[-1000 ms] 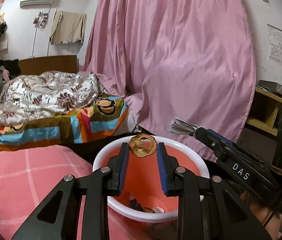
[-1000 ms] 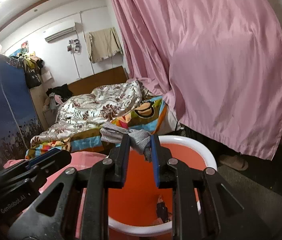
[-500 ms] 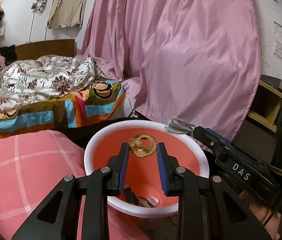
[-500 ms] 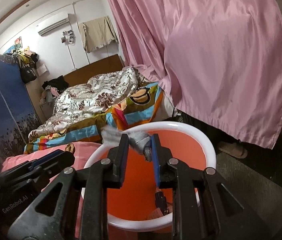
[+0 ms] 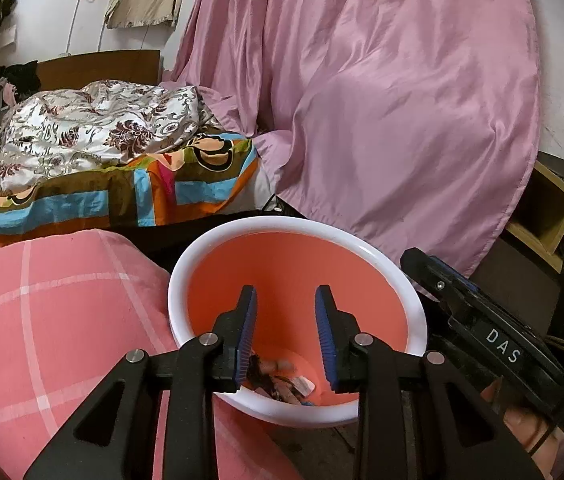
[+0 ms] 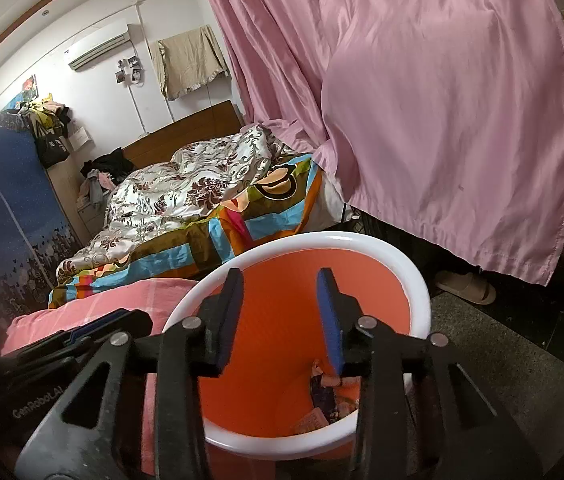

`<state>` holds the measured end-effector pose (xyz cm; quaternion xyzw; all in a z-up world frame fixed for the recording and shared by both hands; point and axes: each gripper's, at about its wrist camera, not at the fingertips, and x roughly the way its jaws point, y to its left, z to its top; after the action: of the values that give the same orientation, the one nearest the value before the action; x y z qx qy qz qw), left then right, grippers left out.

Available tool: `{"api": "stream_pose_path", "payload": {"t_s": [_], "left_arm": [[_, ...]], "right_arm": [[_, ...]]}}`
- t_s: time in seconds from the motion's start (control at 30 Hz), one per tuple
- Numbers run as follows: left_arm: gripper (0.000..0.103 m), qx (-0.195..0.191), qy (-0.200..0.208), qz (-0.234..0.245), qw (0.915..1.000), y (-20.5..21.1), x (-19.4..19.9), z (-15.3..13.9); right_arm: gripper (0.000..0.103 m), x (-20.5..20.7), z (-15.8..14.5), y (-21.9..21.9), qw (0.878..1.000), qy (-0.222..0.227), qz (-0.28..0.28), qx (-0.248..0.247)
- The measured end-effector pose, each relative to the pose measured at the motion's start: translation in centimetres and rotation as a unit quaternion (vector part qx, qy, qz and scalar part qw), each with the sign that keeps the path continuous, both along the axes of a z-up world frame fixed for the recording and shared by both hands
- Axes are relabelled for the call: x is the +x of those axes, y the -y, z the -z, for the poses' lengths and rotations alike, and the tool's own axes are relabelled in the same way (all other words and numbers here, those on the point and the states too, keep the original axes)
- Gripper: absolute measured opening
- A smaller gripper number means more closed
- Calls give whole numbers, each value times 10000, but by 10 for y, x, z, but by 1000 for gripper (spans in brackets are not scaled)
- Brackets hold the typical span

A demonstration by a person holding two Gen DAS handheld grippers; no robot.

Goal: Collect trash

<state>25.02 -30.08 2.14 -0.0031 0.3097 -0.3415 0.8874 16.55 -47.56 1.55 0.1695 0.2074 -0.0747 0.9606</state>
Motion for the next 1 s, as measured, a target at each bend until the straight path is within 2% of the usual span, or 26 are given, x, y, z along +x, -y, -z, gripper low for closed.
{"api": "stream_pose_path", "payload": {"t_s": [0.1, 0.27, 0.33, 0.43, 0.57, 0.73, 0.87, 1.0], "left_arm": [[36, -47, 15, -41, 10000, -2, -1, -2], [38, -42, 45, -146, 9999, -7, 0, -5], [42, -42, 62, -185, 9998, -8, -1, -6], [46, -60, 153, -322, 9993, -14, -3, -8], [47, 2, 281, -443, 9986, -22, -6, -12], [54, -4, 354, -593, 9976, -33, -7, -17], [55, -33, 465, -738, 9962, -43, -10, -24], [67, -20, 654, -1015, 9927, -55, -14, -28]], "right_arm": [[50, 0, 1, 0, 10000, 20, 11, -6], [61, -1, 1, -3, 10000, 38, 53, -18], [66, -2, 1, -3, 10000, 52, 82, -8], [73, -3, -1, -3, 9999, 96, 126, -15], [83, -6, -6, -4, 9997, 203, 147, -39], [90, -9, -12, -11, 9993, 344, 126, -88], [95, -9, -17, -18, 9989, 437, 94, -158], [103, -10, -21, -23, 9983, 530, 87, -205]]}}
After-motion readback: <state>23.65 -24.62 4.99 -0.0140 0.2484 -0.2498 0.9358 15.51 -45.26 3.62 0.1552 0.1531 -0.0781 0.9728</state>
